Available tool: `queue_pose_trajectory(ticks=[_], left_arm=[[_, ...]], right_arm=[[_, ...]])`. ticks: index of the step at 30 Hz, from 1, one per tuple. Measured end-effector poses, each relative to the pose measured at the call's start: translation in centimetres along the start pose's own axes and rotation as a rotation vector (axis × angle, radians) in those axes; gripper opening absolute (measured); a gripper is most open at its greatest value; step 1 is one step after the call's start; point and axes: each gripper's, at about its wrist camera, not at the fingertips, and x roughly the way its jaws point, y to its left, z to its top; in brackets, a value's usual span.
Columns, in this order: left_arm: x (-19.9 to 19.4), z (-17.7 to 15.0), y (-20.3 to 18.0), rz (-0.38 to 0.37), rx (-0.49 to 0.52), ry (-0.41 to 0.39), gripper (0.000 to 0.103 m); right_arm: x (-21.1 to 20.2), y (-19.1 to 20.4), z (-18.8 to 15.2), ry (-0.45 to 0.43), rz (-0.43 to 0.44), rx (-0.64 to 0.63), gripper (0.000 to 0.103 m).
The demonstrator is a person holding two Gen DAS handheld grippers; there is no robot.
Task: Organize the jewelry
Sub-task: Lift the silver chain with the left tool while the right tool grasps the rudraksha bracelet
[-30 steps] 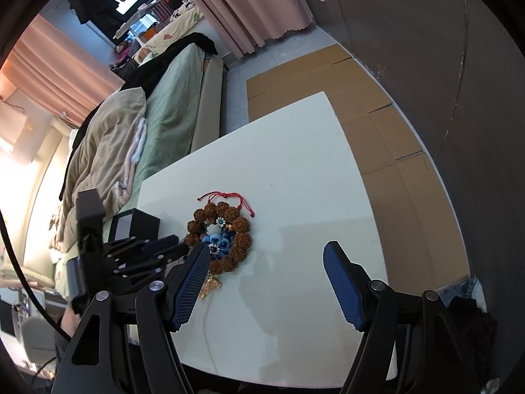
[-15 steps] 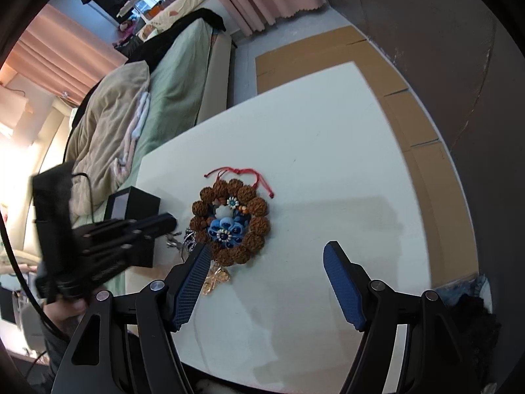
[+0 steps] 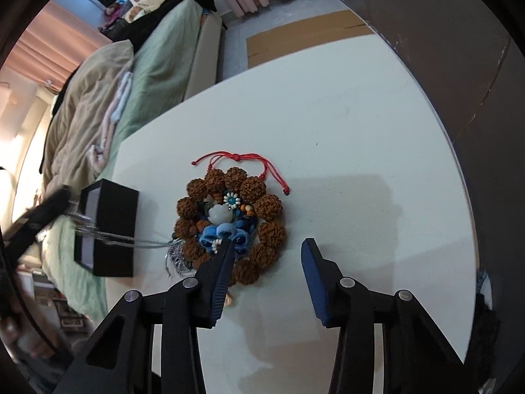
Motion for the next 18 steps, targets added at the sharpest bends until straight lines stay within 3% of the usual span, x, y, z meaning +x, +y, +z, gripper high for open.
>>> queue_pose_trajectory(ticks=[6, 13, 18], left_arm=[[-2.6, 1.1, 0.4, 0.035, -0.006, -0.047, 0.005], [-6.1, 2.6, -0.3, 0.069, 0.015, -0.108, 0.005], [-9.0, 3.5, -1.2, 0.092, 0.042, -0.16, 0.005]], right_arm=[[1.1, 1.2, 0.1, -0.001, -0.079, -0.034, 0.026], [-0.3, 0.4, 0.0, -0.03, -0.024, 0.008, 0.019], [-3.3, 1.0, -0.2, -0.103, 0.076, 0.004, 0.018]])
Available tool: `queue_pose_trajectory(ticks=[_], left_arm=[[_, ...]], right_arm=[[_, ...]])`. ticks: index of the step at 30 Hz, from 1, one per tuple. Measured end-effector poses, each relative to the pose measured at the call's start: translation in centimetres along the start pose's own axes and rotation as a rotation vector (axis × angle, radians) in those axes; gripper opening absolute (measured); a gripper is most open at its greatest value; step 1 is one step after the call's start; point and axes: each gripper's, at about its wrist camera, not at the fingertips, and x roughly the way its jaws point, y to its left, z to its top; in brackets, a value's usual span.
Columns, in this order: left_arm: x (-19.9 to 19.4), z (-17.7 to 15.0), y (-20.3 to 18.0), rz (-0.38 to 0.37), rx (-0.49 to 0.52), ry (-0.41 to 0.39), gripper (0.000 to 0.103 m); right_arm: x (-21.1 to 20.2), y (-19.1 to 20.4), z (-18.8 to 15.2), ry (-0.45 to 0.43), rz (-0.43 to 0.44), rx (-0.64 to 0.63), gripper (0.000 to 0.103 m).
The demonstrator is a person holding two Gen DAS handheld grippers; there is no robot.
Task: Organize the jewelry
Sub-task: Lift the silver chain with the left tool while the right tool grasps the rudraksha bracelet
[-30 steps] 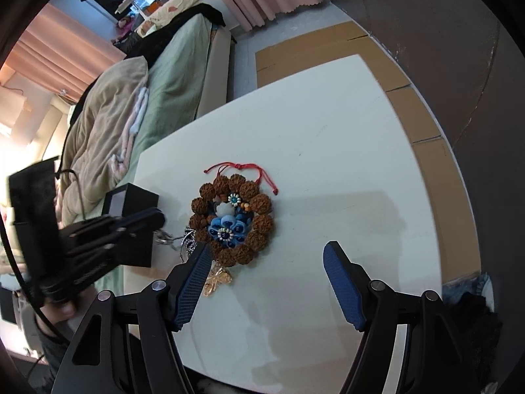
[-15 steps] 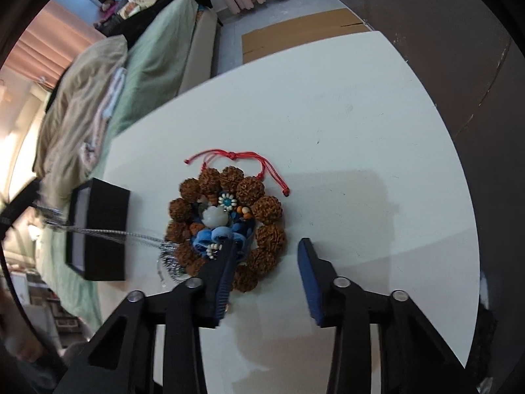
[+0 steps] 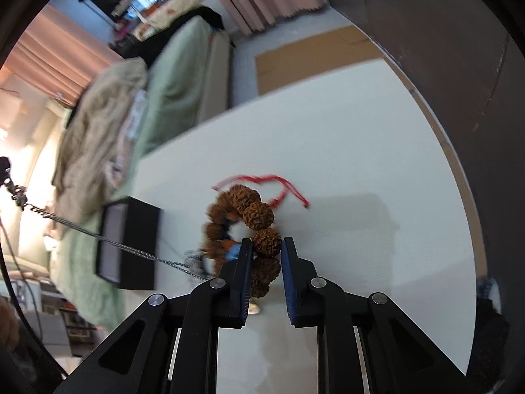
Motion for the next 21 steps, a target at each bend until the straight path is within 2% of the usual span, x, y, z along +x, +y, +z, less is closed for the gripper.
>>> queue_pose_trajectory(ticks=[5, 21], left_arm=[[-2.5, 1.3, -0.6, 0.023, 0.024, -0.047, 0.005], [-10.2, 4.6, 0.6, 0.113, 0.028, -0.178, 0.005]], right_arm=[[-2.3, 1.3, 0.2, -0.061, 0.081, -0.01, 0.018], [-5.8, 4.9, 0.4, -0.152, 0.201, -0.05, 0.018]])
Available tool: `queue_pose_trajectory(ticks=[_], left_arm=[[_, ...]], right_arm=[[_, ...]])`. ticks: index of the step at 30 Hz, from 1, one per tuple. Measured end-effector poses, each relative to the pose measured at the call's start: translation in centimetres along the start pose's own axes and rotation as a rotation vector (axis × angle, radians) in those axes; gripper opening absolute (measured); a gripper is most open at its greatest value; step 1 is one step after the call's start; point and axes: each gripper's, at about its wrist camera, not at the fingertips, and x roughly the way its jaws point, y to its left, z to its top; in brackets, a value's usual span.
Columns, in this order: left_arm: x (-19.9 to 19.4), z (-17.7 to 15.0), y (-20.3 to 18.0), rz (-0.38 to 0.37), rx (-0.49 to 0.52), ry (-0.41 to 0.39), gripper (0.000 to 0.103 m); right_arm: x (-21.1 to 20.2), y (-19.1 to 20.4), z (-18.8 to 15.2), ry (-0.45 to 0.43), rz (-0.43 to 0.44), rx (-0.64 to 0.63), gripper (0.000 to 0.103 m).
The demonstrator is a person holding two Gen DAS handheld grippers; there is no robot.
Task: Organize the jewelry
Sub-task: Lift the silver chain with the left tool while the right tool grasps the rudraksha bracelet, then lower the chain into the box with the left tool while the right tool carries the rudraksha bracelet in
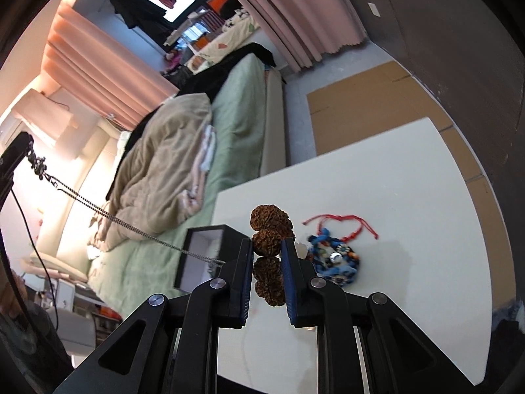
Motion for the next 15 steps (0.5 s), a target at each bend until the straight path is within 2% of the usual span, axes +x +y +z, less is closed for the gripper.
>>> queue_pose_trajectory(ticks=[8, 15], left_arm=[[-4.5, 2.8, 1.2, 0.053, 0.018, -0.09, 0.005], [-6.3, 3.9, 2.6, 0.094, 0.017, -0.125, 0.005]], right_arm=[[-0.1, 2.9, -0.2, -0.016, 0.051, -0.044, 0.018], [0.4, 4.2, -0.5, -0.022, 0.091, -0.06, 0.018]])
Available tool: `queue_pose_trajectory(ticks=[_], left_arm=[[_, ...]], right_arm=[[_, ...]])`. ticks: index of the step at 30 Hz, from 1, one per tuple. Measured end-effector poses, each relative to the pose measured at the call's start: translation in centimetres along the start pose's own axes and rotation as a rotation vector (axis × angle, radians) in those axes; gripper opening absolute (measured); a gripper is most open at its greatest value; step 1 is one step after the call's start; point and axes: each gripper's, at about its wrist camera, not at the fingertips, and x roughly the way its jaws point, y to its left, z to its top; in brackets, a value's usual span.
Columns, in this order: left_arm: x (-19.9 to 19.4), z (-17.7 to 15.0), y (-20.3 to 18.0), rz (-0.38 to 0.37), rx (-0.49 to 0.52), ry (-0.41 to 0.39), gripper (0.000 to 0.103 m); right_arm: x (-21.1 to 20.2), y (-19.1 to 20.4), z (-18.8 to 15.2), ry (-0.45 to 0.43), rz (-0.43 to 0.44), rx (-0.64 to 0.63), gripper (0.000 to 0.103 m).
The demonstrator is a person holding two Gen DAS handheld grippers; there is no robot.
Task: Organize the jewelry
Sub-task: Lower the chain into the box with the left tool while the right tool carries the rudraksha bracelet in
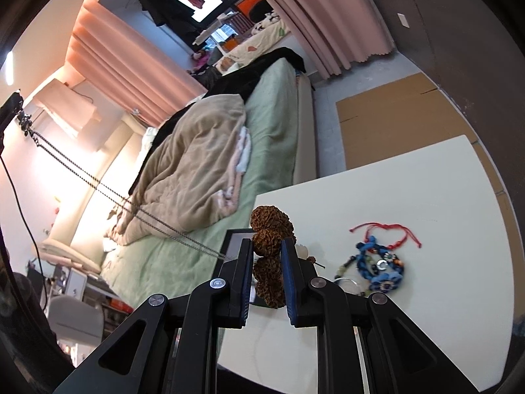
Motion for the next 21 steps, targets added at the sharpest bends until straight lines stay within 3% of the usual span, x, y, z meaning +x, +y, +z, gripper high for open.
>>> queue_pose_trajectory(ticks=[8, 21], left_arm=[[0.5, -1.4, 0.7, -0.005, -0.004, 0.014, 0.005], [3.7, -6.6, 2.0, -0.019, -0.058, 0.122, 0.005]], right_arm=[[0.2, 1.1, -0.3, -0.009, 0.034, -0.023, 0.018], [1.6, 2.5, -0.4, 0.009, 0.056, -0.046, 0.018]])
